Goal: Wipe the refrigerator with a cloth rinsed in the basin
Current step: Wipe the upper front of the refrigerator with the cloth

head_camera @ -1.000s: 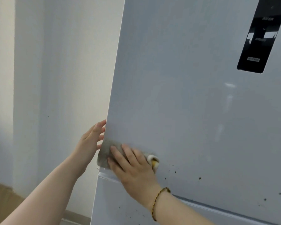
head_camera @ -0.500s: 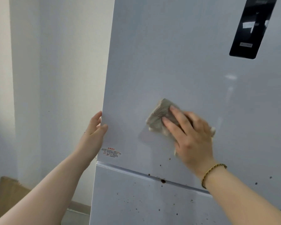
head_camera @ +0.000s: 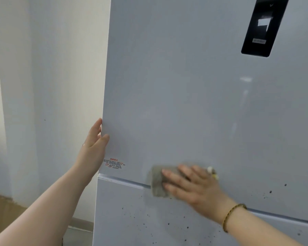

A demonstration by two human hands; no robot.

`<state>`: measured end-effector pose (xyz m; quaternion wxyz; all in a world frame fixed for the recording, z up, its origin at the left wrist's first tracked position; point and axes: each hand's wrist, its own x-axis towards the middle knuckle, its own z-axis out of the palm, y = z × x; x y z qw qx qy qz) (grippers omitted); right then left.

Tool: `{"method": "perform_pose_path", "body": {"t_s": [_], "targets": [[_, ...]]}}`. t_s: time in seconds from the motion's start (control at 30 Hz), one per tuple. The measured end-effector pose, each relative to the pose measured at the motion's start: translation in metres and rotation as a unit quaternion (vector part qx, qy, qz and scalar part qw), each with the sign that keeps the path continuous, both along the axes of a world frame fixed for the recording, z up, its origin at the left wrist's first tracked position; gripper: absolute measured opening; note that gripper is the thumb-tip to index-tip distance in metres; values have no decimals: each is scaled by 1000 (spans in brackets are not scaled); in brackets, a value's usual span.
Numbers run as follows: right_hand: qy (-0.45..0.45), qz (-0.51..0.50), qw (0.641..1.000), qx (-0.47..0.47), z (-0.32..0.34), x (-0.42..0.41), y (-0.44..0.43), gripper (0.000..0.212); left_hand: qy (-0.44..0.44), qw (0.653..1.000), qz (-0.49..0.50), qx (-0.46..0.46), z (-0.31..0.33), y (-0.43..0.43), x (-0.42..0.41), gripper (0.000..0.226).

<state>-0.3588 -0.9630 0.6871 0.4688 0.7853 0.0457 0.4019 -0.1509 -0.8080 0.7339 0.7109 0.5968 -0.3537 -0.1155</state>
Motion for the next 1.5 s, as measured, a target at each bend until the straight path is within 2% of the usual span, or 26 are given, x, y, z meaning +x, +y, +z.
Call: {"method": "perform_pose_path", "body": {"t_s": [0.13,0.23,0.3,0.37,0.5,0.63,0.8,0.87,1.03,1.1,1.27,1.37,1.43,1.5], "targets": [[-145,-13,986,79,35,-13,-8,36,-28,999,25,26,-7,-4,0,56],[-212,-34,971,106,12,-8,-5,37,-46,997,48,44,-9,-6,-2,63],[-192,-46,975,105,-14,-4,-1,35,-50,997,48,42,-9,-7,-2,64],[-135,-54,985,93,-34,-6,3,39,-56,997,46,41,-10,-7,-1,65],[-56,-62,993,80,-45,-8,5,41,-46,997,34,43,-11,-8,2,68],[-28,-59,996,69,-44,24,18,35,-30,998,24,47,-12,-7,2,69],[-14,-95,992,86,-54,103,53,64,-19,999,13,49,-9,-3,2,76],[-3,-95,992,83,-49,107,55,58,-18,999,9,48,-9,-1,2,74],[14,-70,997,39,-44,50,25,42,-20,999,-2,46,-15,3,4,77],[12,-72,997,38,-41,16,15,41,-24,999,6,45,-17,2,3,68],[-3,-101,993,56,-40,-45,-2,44,-53,997,37,42,-18,-1,-2,67],[-25,-108,992,65,-42,-56,-6,41,-106,988,94,55,-20,-5,-8,64],[-43,-100,991,72,-44,-55,-5,39,-192,970,140,57,-25,-9,-18,61],[-55,-88,992,77,-47,-51,-6,39,-296,944,142,40,-31,-12,-32,66]]}}
